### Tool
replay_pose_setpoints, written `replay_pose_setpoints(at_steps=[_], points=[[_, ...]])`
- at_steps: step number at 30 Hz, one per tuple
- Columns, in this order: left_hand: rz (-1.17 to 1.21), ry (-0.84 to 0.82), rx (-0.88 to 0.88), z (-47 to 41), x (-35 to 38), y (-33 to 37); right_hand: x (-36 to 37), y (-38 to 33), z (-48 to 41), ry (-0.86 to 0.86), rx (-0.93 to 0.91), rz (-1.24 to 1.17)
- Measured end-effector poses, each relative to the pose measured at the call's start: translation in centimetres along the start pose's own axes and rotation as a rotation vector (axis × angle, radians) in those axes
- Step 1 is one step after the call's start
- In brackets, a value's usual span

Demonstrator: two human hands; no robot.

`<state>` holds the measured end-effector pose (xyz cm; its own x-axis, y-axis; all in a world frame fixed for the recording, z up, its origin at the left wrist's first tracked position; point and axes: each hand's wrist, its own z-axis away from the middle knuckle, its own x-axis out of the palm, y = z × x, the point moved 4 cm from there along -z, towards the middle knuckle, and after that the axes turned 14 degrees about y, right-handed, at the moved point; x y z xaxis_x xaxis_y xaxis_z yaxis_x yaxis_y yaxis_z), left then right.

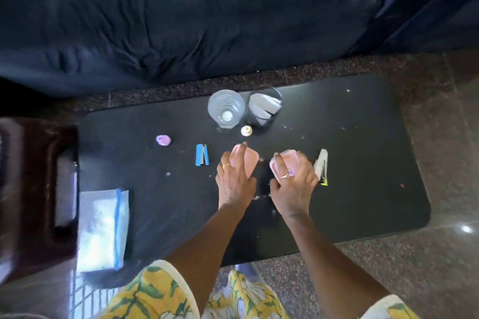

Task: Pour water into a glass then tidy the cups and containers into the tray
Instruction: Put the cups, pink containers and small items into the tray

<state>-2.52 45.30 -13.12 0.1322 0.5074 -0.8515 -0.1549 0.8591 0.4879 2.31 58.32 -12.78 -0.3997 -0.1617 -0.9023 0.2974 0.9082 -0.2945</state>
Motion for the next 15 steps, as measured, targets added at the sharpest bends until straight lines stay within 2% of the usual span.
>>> replay_pose_setpoints(at_steps=[5,11,15], points=[[0.016,0.2,-0.172,-2.0,-6.7,-8.6,2.3,-10.9,0.2,-0.034,-0.254,-0.149],[0.054,0.505,-0.29,-4.5,-17.2,-18.6,4.2,-26.7,0.3,-0.032,-0.502,-0.405],[0.084,0.682,-0.407,-5.4,-24.6,-25.4,4.2,-38.3,-0.1,-0.096,-0.649,-0.571]])
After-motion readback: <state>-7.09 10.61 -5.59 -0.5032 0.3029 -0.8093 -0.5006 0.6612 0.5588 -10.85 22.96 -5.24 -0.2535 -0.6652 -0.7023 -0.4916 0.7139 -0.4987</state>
